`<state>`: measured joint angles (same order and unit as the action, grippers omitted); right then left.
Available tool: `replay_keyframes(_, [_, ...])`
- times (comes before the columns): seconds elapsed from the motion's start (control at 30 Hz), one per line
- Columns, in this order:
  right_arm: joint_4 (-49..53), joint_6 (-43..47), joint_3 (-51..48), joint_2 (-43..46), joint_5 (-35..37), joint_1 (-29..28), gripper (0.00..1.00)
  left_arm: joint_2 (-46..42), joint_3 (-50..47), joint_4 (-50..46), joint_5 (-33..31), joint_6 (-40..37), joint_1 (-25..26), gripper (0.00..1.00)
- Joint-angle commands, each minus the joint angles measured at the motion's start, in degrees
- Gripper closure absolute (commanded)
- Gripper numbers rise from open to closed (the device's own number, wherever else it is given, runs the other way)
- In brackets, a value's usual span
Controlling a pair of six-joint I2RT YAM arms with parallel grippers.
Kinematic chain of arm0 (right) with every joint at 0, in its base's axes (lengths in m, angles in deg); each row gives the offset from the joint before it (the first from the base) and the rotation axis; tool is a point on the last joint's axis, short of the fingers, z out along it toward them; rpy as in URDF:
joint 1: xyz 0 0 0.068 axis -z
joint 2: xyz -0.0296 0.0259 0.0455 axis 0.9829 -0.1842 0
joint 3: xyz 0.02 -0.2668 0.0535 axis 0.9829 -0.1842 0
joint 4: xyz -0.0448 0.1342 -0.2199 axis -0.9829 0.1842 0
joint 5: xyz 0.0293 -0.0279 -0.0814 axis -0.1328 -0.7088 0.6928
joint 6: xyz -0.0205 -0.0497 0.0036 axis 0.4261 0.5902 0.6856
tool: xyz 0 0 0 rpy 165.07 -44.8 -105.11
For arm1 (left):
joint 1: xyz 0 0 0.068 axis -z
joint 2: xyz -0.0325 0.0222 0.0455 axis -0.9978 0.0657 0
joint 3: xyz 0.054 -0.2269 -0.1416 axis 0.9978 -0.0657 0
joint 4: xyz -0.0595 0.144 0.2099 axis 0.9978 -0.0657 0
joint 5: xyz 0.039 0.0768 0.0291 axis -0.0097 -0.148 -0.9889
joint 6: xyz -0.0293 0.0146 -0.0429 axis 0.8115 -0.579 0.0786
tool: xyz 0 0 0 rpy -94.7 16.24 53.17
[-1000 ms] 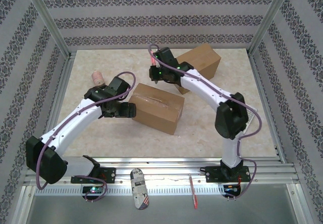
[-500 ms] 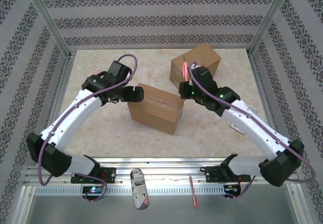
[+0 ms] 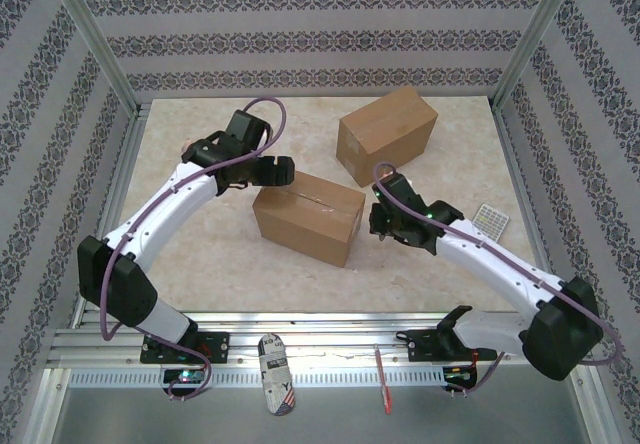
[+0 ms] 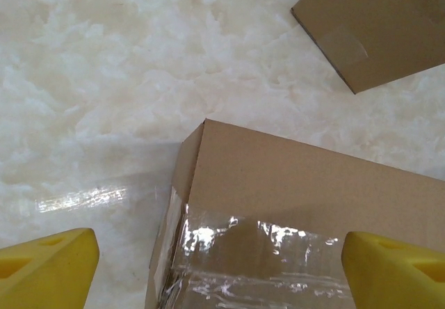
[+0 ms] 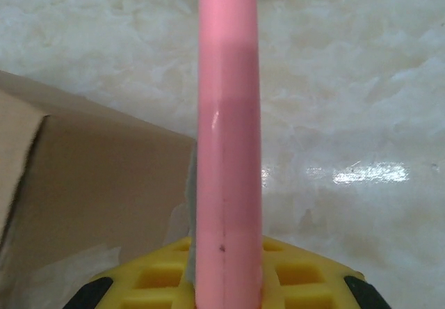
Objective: Unpack the express box
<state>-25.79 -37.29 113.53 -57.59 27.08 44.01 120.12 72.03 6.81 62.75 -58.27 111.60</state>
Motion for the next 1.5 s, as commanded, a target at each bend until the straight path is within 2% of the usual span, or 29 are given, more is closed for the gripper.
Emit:
replay_keyframes(0.0, [-5.96, -1.73, 0.01, -2.27, -1.11, -0.03, 1.00, 0.72, -1.44, 3.07, 0.08, -1.46, -0.95, 0.09])
replay_keyframes(0.3, [-8.89, -0.41, 3.98, -8.95, -1.69, 0.76, 1.00, 0.05, -4.76, 6.38, 1.76, -2.20, -1.54, 0.08])
replay_keyframes(0.5, [-9.31, 0.21, 5.69, -10.77, -3.12, 1.96, 1.00, -0.70, -6.25, 6.92, -0.17, -1.97, -1.90, 0.08])
replay_keyframes(0.8, [-7.38, 0.13, 3.17, -5.98, -2.98, 2.92, 1.00, -4.71, -10.47, 15.14, 0.44, -3.01, -1.90, 0.07])
replay_keyframes(1.07, [-5.90, -0.26, -2.04, 0.50, -5.62, 3.25, 1.00, -7.06, -14.44, 23.94, 0.64, -5.60, -1.90, 0.06])
replay_keyframes(1.17, [-5.60, -0.62, -3.57, 2.57, -5.60, 3.23, 1.00, -7.40, -16.07, 26.44, 1.04, -6.00, -1.90, 0.09])
replay_keyframes(1.27, [-5.31, -0.58, -4.20, 3.85, -5.53, 3.30, 1.00, -7.81, -17.91, 28.28, 0.48, -6.15, -1.87, 0.17])
replay_keyframes(1.47, [-4.98, 0.11, -4.08, 4.50, -5.67, 3.30, 1.00, -11.33, -26.03, 38.88, 1.84, -7.53, -1.90, 0.24])
